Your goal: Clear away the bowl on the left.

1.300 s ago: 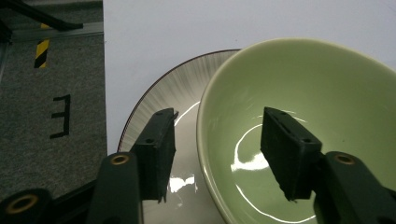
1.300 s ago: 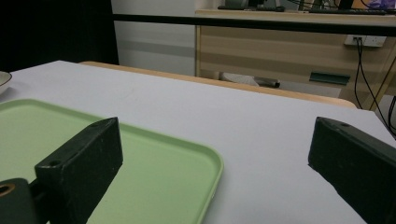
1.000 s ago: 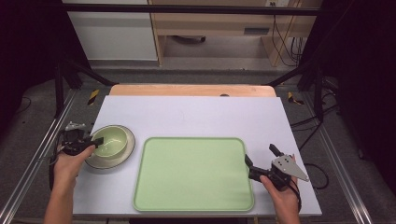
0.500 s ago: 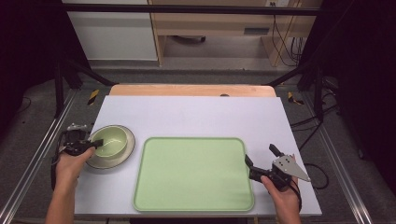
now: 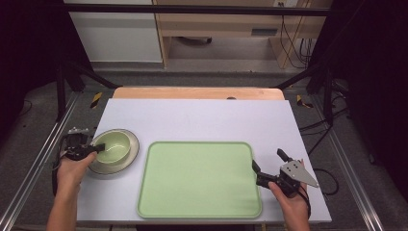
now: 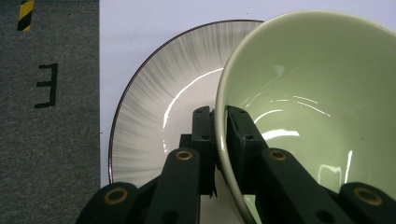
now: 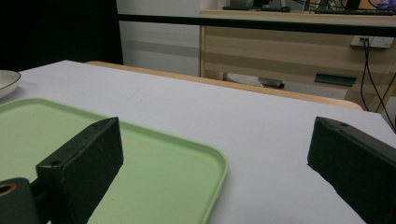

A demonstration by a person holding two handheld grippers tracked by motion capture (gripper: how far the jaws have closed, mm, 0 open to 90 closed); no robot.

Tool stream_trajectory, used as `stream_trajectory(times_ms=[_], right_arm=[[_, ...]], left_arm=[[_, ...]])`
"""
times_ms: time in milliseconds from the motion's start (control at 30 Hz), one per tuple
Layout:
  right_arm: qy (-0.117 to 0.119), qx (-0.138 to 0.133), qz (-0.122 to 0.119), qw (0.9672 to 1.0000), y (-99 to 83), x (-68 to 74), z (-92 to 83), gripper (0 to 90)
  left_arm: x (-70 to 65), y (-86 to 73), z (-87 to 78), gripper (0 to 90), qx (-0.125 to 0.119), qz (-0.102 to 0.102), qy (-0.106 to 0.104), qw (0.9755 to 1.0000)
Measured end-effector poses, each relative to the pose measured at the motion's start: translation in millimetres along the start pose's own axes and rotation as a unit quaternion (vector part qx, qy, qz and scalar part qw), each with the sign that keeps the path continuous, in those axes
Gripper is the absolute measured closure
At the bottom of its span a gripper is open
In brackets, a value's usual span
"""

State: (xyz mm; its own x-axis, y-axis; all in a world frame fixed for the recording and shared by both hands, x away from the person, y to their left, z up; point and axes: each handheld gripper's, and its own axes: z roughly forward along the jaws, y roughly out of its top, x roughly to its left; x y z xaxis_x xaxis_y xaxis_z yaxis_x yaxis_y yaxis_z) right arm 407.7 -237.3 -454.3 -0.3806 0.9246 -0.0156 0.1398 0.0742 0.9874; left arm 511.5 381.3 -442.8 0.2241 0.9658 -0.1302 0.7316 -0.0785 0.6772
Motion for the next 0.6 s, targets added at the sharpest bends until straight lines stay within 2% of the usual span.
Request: stream_trajectory(times_ms=[333,433,600], right_arm=[[-0.001,-0.001,-0.001,1.0,0.5,-0.1,1.1,3.7],[0.001,0.003,0.0,1.0,-0.9,0.4,3.1,3.7],[-0.001,0.0,-0.002,1.0,-0.3,0.0,0.8,3.8]], left_arm=[[2.3,-0.7,-0.2,82.6,-0.004,-0.014,-0.012,0.9998],[3.4,-0.5,-2.0,83.0,-0.009,-0.024,-0.022,0.9994],[1.3,0.1,-4.6,83.3,-0.014,-0.029,-0.024,0.9992]])
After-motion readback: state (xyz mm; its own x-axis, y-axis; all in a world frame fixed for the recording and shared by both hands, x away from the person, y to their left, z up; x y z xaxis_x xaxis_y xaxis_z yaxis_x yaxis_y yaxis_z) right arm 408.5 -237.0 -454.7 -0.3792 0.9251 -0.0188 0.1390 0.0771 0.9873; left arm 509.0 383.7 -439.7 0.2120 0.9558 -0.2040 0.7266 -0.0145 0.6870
